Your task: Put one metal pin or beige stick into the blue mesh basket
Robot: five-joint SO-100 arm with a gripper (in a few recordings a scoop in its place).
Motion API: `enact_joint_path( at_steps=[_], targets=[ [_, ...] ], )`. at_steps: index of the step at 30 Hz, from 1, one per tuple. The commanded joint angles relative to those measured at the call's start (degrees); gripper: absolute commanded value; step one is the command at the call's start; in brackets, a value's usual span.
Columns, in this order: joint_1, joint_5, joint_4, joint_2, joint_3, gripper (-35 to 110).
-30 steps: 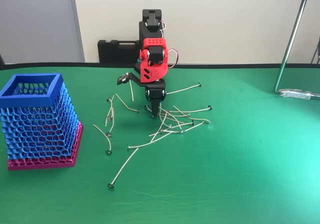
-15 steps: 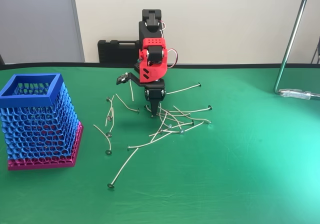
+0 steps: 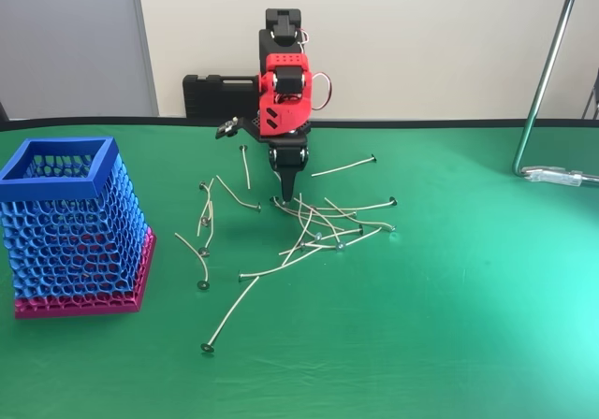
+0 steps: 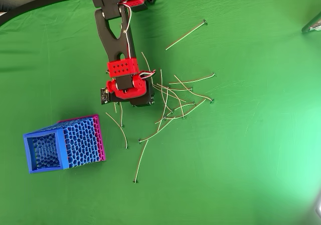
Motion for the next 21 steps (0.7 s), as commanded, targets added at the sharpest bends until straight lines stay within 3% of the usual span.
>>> enact_joint_path(
  at_steps=[1,13,21],
  targets=[
    [-0.70,0.18,0.26,7.56,2.81,1],
    [-1.23,-0.26,0.26,30.15,14.85,1],
    [5.36,-4.75,0.26,40.61,13.71,1]
  ],
)
